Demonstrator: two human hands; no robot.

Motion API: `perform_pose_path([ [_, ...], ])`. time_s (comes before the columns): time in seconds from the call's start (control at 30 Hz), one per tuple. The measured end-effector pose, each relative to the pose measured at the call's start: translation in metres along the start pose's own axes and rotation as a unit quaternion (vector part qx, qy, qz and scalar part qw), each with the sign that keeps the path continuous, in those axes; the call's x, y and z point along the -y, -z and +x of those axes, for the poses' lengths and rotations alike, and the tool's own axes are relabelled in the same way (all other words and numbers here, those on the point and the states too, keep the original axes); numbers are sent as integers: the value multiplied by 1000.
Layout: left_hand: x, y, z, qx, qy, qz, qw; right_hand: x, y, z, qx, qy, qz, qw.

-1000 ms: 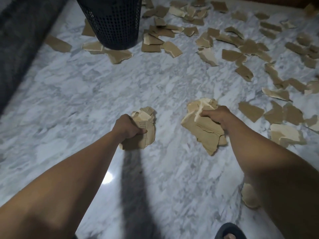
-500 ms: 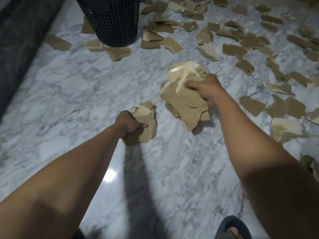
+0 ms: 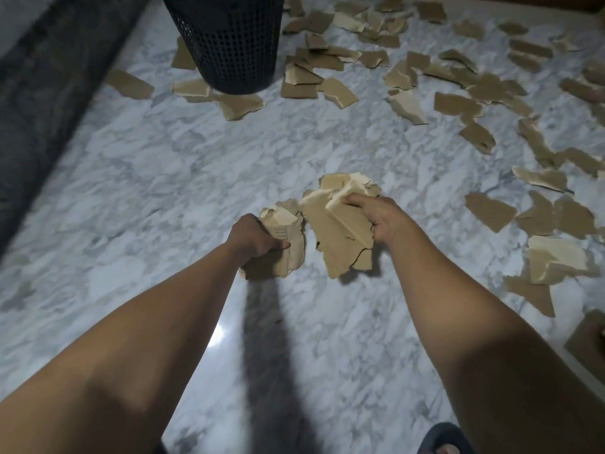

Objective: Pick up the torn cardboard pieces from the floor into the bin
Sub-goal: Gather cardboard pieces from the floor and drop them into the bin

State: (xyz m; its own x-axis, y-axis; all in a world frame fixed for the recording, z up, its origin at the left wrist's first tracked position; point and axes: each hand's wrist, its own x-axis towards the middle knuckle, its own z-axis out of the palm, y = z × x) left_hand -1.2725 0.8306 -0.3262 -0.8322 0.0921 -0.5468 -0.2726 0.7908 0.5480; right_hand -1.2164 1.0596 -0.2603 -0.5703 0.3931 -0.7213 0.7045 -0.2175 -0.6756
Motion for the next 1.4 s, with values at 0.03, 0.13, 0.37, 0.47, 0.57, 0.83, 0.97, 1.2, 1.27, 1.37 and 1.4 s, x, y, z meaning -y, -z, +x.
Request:
perform_pose_path([
  [0.03,1,-1,0,-2,-1,-2,1000,-6,-6,6,1,1,-30,1000],
  [0.13,2,-3,1,-11,1,1,1000,-23,-12,40,-23,26,-132,991],
  [0.37,-3,-5,3,-15,12,28,999,-10,-21,22,-12,4,-127,992],
  [0.47,-5,-5,3,-16,10,37,999,-15,-24,17,-22,33,-119,992],
  [0.57,-8,-4,3,-11,11,39,999,-19,-23,18,-26,59,-119,991],
  [0.83,-4,-1,-3,-19,32,-58,998,-23,-11,3,19,12,20,1000],
  [0.97,3,12,-1,-50,79,-233,968,-15,-16,9,51,-34,120,991],
  [1.2,-39,80,9,-106,66,-419,899,45,-65,11,29,56,188,980],
  [1.27,-67,116,18,-139,13,-430,892,84,-78,10,-7,111,195,975],
  [1.37,-117,190,34,-200,-79,-395,893,157,-100,3,-27,249,187,950],
  [1.4,-135,216,38,-219,-107,-381,892,184,-108,-1,-28,297,186,936],
])
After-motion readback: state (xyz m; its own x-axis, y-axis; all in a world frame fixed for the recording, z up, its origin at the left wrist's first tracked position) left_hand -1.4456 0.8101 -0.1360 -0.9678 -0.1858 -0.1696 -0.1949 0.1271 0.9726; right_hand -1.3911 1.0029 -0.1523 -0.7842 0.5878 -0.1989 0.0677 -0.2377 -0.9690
